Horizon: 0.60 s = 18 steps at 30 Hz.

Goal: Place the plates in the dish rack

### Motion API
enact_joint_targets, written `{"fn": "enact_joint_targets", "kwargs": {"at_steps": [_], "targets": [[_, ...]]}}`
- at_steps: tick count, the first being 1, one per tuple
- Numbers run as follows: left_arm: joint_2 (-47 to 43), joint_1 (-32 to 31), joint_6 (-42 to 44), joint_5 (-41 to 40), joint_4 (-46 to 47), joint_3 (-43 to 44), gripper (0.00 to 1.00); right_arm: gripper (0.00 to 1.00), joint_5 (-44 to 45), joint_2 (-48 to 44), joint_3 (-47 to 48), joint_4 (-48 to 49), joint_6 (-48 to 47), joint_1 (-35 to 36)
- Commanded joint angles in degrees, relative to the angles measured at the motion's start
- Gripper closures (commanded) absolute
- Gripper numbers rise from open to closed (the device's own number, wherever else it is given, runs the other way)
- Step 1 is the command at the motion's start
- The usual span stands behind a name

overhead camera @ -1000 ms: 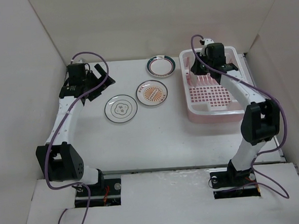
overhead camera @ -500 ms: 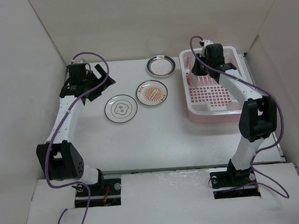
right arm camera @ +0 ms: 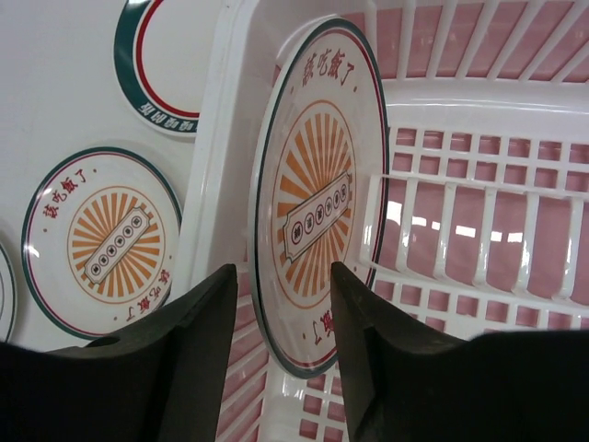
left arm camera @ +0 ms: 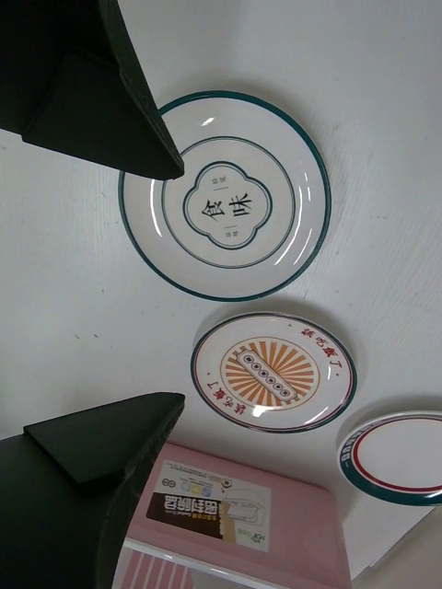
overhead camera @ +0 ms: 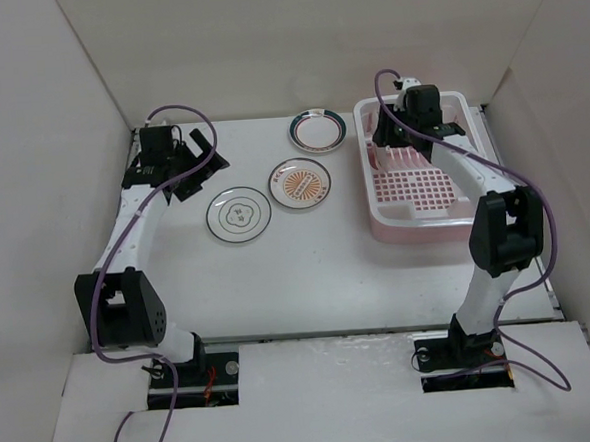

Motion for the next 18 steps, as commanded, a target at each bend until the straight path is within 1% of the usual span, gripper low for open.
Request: {"fn": "enact_joint_targets", "kwargs": {"at_steps": [1, 4, 6, 9, 10, 11, 12, 13, 16, 17, 18], "targets": [[0.0, -0.2, 1.0, 0.3, 1.5, 1.4, 0.00, 0.49, -0.1, -0.9, 2.9, 2.5, -0.2, -0.3], [0.0, -0.2, 1.6, 0.3, 1.5, 1.4, 0.00, 0.42, -0.1, -2.4, 3.5, 2.0, -0.2, -0.3], [0.5, -0.2, 1.6, -0.3, 1.5, 1.4, 0.00, 0.42, 0.5, -4.0, 3.5, 1.5, -0.2, -0.3], [1.1, -0.2, 0.9, -0.8, 1.5, 0.7, 0.00, 0.35, 0.5, -6.7, 3.5, 0.7, 0.3, -0.3], [1.1, -0.2, 0.9, -0.8, 2.0, 0.7, 0.00, 0.31, 1.2, -7.5, 3.5, 0.7, 0.9, -0.3], [1.8, -0.2, 0.3, -1.4, 2.0, 0.0, 0.00, 0.23, 1.2, -8.6, 3.5, 0.7, 0.9, -0.3], [1.8, -0.2, 0.3, -1.4, 2.0, -0.7, 0.00, 0.00, 1.2, -10.7, 2.9, 0.1, 0.9, -0.3], [2.3, -0.2, 0.3, -1.4, 2.0, -0.8, 0.00, 0.00, 1.2, -11.7, 2.9, 0.1, 0.9, -0.3], [2.3, 1.0, -0.9, -1.4, 1.4, -4.0, 0.00, 0.00, -3.4, -16.7, 1.7, 2.5, 0.9, -0.3], [2.3, 1.0, -0.9, -1.4, 1.4, -5.1, 0.00, 0.00, -7.9, -17.6, 1.2, 3.1, 0.9, -0.3], [1.6, 2.5, -1.8, -1.4, 1.4, -6.4, 0.00, 0.00, -10.6, -18.4, 1.2, 3.1, 0.9, -0.3]]}}
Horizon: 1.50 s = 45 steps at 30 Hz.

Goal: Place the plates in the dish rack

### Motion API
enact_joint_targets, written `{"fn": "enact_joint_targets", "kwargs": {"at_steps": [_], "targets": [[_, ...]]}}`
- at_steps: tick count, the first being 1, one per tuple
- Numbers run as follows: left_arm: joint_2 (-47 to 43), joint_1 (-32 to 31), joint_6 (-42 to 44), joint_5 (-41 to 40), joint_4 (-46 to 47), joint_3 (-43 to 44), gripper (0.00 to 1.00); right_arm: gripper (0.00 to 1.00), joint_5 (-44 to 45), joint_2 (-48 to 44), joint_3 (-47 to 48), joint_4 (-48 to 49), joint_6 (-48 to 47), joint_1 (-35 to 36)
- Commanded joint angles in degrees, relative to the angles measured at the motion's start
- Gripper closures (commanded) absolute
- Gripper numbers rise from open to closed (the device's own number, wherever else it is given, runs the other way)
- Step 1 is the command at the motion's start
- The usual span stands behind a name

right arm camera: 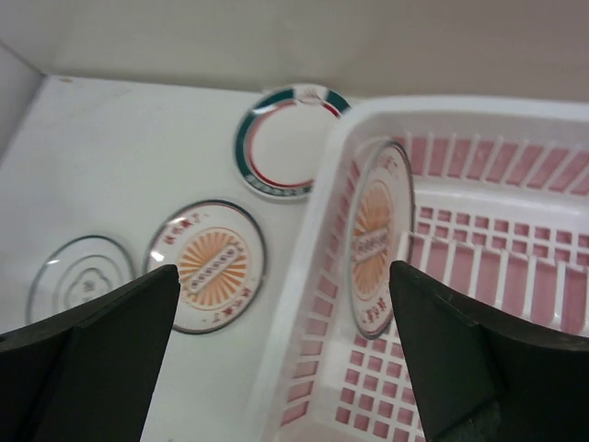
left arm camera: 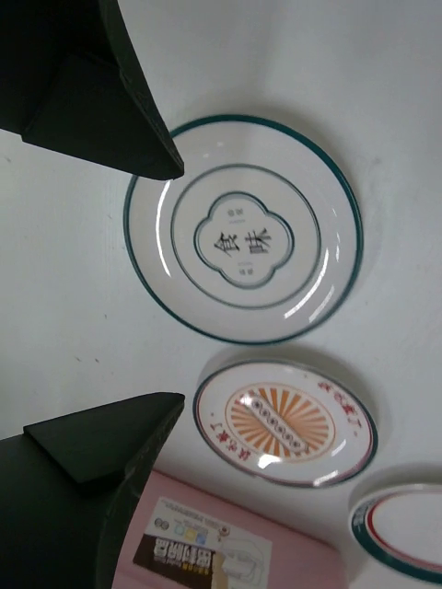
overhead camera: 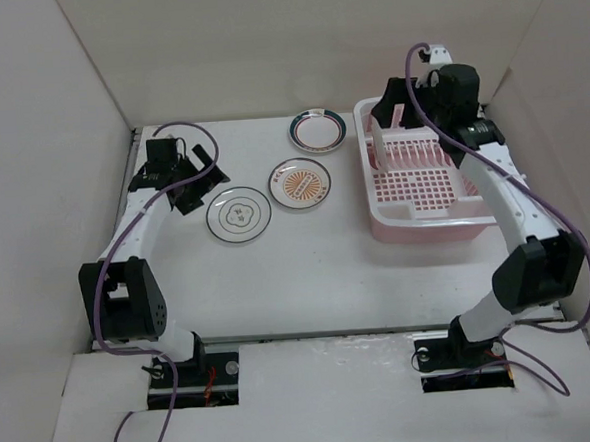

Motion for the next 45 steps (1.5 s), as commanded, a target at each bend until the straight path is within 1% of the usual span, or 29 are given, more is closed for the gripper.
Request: {"fn": "enact_joint_targets", "kwargs": {"at_steps": [1, 3, 4, 5, 6, 7, 10, 11, 13, 16, 17, 18, 21, 23, 25, 28, 34, 37, 38, 39, 40, 42, 43, 45], "targets": [[-0.8, 2.4, -2.5, -0.7, 0.5, -5.1, 0.00, 0.00, -10.3, -6.2, 0.7, 4.9, 0.9, -0.3], [-1.5, 3.0, -4.0, 1.0, 2.1, -7.8, 0.00, 0.00, -15.7, -7.0, 0.7, 4.9, 0.9, -0.3], [-2.0, 3.0, -4.9, 1.7, 3.0, -10.7, 0.00, 0.00, -16.9, -7.0, 0.7, 4.9, 1.7, -0.3], [-2.7, 3.0, -6.8, 3.4, 4.7, -13.8, 0.00, 0.00, -19.9, -7.8, 0.7, 5.5, 1.7, 0.2], [-3.3, 3.0, -8.1, 3.9, 5.5, -13.8, 0.00, 0.00, -21.6, -8.6, 0.7, 5.5, 1.7, 0.8], [-3.8, 3.0, -9.1, 4.5, 6.7, -17.3, 0.00, 0.00, -22.9, -8.6, 0.7, 6.1, 1.7, 0.8], [-7.1, 3.0, -13.7, 5.1, 11.7, -22.8, 0.00, 0.00, -24.3, -10.1, 0.1, 6.8, 1.7, 2.6], [-7.8, 3.0, -14.8, 5.1, 13.0, -25.9, 0.00, 0.00, -24.3, -10.7, 0.1, 6.8, 1.7, 3.2], [-8.4, 3.0, -16.4, 4.4, 15.8, -28.1, 0.00, 0.00, -25.0, -10.7, 0.1, 6.8, 1.7, 3.2], [-9.0, 3.0, -18.5, 2.5, 17.7, -30.4, 0.00, 0.00, -25.0, -11.2, 0.1, 6.8, 1.7, 3.8], [-8.5, 3.0, -18.6, 2.5, 18.8, -30.4, 0.00, 0.00, -25.0, -11.2, 0.1, 6.8, 1.7, 4.4], [-8.4, 3.0, -18.6, 1.9, 18.8, -30.4, 0.03, 0.00, -25.0, -11.2, 0.1, 7.3, 1.7, 5.0], [-7.0, 3.0, -18.6, 1.4, 22.1, -30.4, 0.04, 0.00, -26.2, -11.2, 0.1, 7.3, 1.7, 5.0], [-5.5, 3.0, -20.0, 0.7, 24.2, -30.4, 0.13, 0.00, -26.2, -10.7, 0.1, 7.3, 1.7, 5.6], [-3.3, 3.0, -20.7, 0.7, 24.9, -30.4, 0.13, 0.00, -26.2, -10.7, -0.4, 7.3, 1.7, 5.6], [-1.8, 3.0, -21.2, 0.7, 25.8, -30.4, 0.17, 0.00, -25.7, -11.2, -0.4, 7.3, 1.7, 5.6], [-1.2, 3.0, -21.7, -0.4, 25.8, -30.4, 0.21, 0.00, -25.1, -12.2, -0.4, 7.3, 1.2, 5.6], [-1.2, 3.0, -21.7, -1.0, 25.8, -30.4, 0.30, 0.00, -24.5, -12.2, -0.4, 7.3, 1.2, 5.6], [-0.5, 3.0, -21.7, -1.0, 25.8, -30.4, 0.30, 0.00, -24.5, -12.2, -0.4, 7.3, 1.2, 5.6], [-0.5, 3.0, -22.2, -1.0, 25.8, -30.4, 0.39, 0.00, -24.5, -12.2, -0.4, 6.8, 0.7, 5.6], [0.0, 3.0, -22.2, -1.0, 25.8, -30.4, 0.41, 0.00, -24.5, -12.2, -0.4, 6.8, 0.7, 5.6], [0.0, 3.0, -22.9, -1.0, 25.8, -30.9, 0.41, 0.00, -24.5, -12.8, -0.4, 6.8, 0.7, 5.6], [0.0, 3.0, -23.6, -1.0, 25.8, -30.9, 0.45, 0.00, -24.5, -12.8, -0.4, 6.8, 0.7, 5.6], [0.5, 3.0, -23.6, -1.6, 26.3, -30.9, 0.46, 0.00, -24.0, -12.8, -0.4, 6.8, 0.7, 5.6]]}}
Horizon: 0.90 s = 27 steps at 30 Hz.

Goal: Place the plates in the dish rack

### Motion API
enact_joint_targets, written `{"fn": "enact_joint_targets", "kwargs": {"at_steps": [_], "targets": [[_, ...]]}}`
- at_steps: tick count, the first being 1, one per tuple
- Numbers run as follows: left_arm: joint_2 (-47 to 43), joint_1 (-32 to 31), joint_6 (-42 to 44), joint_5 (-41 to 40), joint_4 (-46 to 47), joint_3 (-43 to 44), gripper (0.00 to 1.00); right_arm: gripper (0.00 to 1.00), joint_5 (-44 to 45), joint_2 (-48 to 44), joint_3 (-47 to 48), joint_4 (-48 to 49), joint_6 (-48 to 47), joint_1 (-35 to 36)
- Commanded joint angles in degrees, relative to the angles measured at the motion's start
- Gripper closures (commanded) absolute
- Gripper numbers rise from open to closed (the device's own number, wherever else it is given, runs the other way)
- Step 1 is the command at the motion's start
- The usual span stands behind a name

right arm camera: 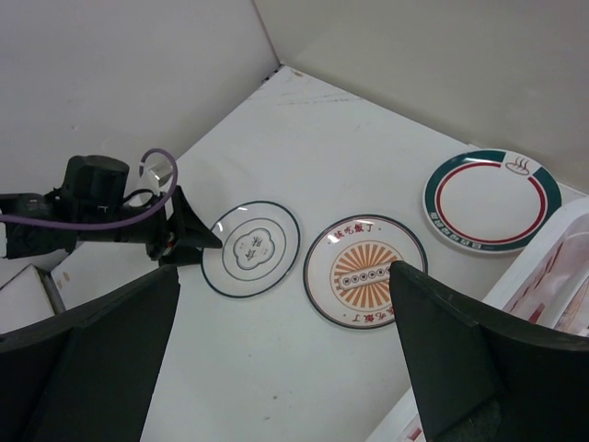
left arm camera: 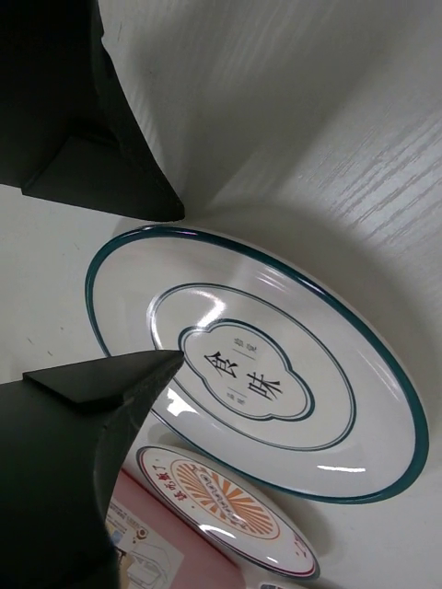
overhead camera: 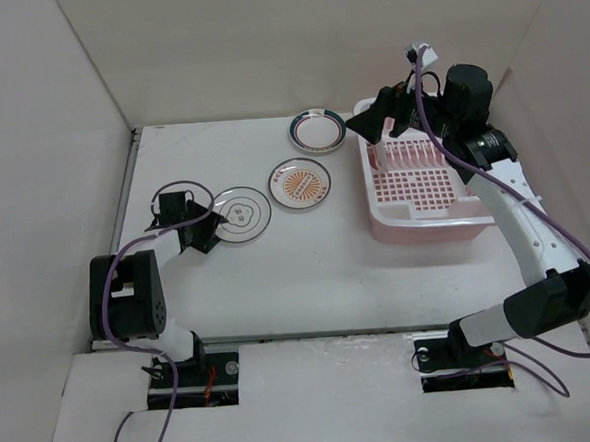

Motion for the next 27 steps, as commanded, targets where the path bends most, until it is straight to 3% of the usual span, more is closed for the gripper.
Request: {"fn": "enact_joint_targets", "kwargs": {"at_steps": [1, 9, 14, 20, 27], "targets": [[0.3, -0.1, -1.0, -1.2, 1.5, -0.5, 0.46, 0.00, 0.4, -2.1, 0.4, 2.6, -0.6, 0.6], [1.9, -0.1, -2.2, -2.4, 1.0, -1.0, 0.68, 0.00, 0.9, -2.1, 0.4, 2.5, -1.1, 0.6], [2.4, -0.1, -2.7, -3.5, 1.0, -1.0, 0.75, 0.00, 0.9, -2.7, 0.4, 2.0, -1.1, 0.6], [3.0, -0.1, -2.7, -5.3, -1.5, 0.2, 1.00, 0.00, 0.9, -2.7, 0.9, 2.0, -1.6, 0.6], [3.6, -0.1, -2.7, -7.1, -3.3, 1.4, 1.00, 0.00, 1.5, -2.7, 1.5, 1.5, -1.6, 0.6]]}}
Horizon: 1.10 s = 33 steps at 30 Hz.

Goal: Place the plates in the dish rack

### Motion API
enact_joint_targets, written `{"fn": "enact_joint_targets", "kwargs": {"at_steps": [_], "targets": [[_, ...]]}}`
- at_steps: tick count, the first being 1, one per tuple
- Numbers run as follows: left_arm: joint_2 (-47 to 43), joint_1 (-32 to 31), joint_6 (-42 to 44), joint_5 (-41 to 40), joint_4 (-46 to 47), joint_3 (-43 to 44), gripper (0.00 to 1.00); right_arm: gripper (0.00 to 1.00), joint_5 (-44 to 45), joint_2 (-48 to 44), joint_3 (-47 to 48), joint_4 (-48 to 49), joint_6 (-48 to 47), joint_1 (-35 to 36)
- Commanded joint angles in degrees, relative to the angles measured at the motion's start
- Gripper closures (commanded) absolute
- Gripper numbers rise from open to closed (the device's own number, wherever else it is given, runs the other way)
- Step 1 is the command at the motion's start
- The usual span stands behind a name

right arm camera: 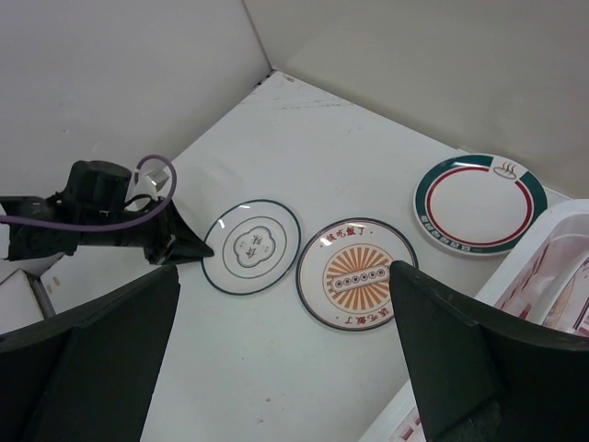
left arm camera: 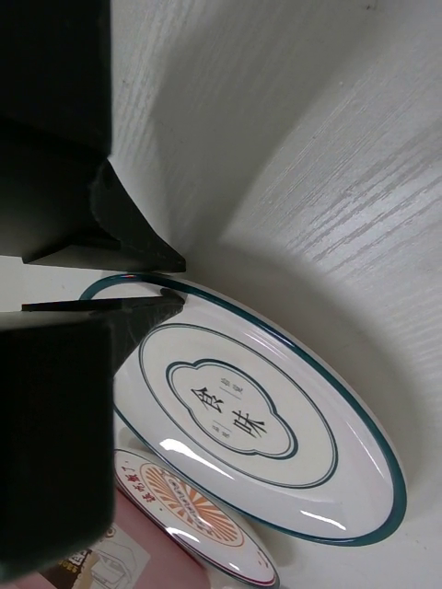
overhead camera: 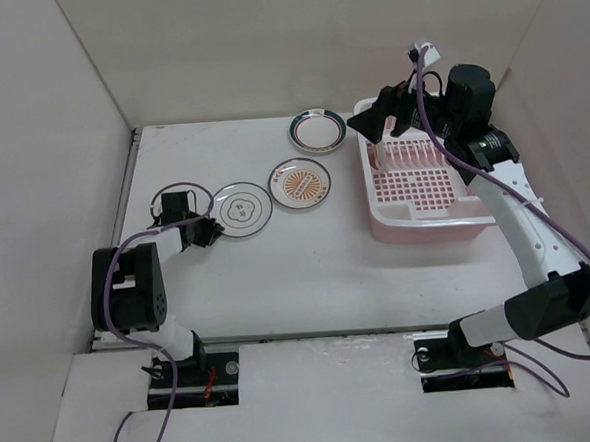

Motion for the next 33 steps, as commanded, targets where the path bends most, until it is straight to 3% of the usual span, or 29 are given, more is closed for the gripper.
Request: {"fn": "enact_joint_targets", "kwargs": {"at_steps": [1, 7, 12, 16, 19, 28, 33], "targets": [[-1.2, 0.1, 0.1, -4.7, -4.1, 1.4, 1.00, 0.00, 0.4, -1.4, 1.5, 1.6, -0.9, 0.5], [-11.1, 0.1, 2.2, -9.8, -9.7, 5.9, 1.00, 0.00, 5.2, 2.4, 6.3, -5.9, -7.6, 4.1], [-17.5, 0.1, 7.4, -8.3, -16.0, 13.7, 1.00, 0.00, 18.0, 6.9, 12.0, -13.5, -17.6, 17.1], [-15.8, -0.4, 9.3, -7.0, -26.6, 25.9, 1.00, 0.00, 27.2, 10.5, 13.9, -15.3, -26.7, 28.0], [-14.4, -0.4, 9.3, -3.4, -31.7, 29.8, 1.00, 0.04, 34.4, 13.7, 13.9, -15.3, -35.2, 35.4], [-13.8, -0.4, 5.4, 14.4, -35.8, 34.6, 1.00, 0.13, 38.9, 18.1, 14.7, -11.4, -43.7, 39.5], [-15.5, -1.0, 3.2, 17.4, -36.0, 37.2, 1.00, 0.13, 40.6, 19.7, 14.7, -10.8, -44.8, 39.5]]}}
